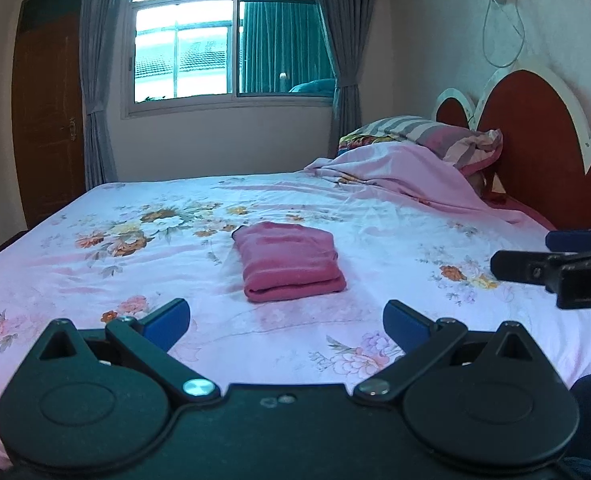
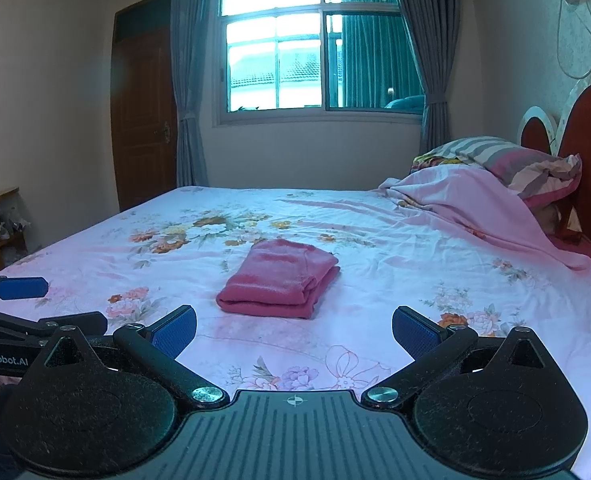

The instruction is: Fold small clothes

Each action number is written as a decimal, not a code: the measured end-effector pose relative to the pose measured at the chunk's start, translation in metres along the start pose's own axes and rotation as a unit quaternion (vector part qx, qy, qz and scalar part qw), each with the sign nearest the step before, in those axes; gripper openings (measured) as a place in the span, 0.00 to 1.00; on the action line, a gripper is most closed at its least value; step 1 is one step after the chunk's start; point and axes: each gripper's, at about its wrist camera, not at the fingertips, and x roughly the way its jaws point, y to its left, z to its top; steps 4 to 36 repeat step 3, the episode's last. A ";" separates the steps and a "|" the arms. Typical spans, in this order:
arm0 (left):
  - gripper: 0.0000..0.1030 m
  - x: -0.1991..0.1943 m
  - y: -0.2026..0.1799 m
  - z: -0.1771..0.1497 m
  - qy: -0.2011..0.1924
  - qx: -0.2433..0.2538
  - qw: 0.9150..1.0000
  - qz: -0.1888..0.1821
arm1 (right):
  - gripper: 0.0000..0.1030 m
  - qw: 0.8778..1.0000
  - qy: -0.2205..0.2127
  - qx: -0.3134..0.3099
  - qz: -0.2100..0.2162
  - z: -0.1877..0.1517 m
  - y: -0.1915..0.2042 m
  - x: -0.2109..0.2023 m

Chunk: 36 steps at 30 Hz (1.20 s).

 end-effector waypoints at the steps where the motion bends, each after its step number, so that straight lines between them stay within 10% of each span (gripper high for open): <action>1: 0.99 -0.001 0.000 0.000 -0.002 -0.001 1.000 0.000 | 1.00 1.000 0.000 0.001 0.001 0.000 0.000 0.000; 36: 0.99 -0.002 -0.002 0.001 -0.003 0.000 1.000 0.004 | 1.00 1.000 0.001 0.001 0.003 -0.001 -0.001 0.000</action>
